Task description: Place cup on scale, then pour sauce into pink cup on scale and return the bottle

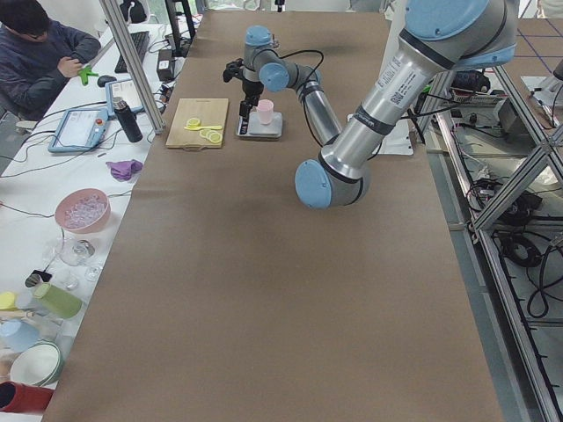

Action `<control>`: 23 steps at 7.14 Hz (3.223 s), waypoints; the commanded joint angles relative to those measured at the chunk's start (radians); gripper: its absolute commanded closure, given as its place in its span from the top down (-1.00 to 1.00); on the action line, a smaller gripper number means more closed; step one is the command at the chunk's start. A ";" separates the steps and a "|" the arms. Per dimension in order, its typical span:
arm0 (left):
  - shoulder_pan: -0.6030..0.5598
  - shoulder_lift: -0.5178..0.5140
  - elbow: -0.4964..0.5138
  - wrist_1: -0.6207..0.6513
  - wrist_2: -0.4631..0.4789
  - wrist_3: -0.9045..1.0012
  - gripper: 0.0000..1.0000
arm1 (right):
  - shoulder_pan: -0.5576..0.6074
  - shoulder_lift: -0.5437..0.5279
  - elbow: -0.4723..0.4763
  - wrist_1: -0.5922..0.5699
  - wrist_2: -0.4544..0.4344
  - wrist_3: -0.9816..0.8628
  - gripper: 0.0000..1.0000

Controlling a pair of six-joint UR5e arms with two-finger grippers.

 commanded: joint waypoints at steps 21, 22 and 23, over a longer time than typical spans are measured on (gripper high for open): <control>-0.823 0.521 0.306 -0.060 -0.371 1.162 0.98 | -0.474 0.042 -0.295 0.976 -0.247 0.106 1.00; -0.823 0.521 0.308 -0.060 -0.371 1.162 0.97 | -0.486 0.066 -0.353 1.052 -0.249 0.152 1.00; -0.823 0.524 0.305 -0.060 -0.371 1.162 0.97 | -0.493 0.082 -0.402 1.102 -0.261 0.156 1.00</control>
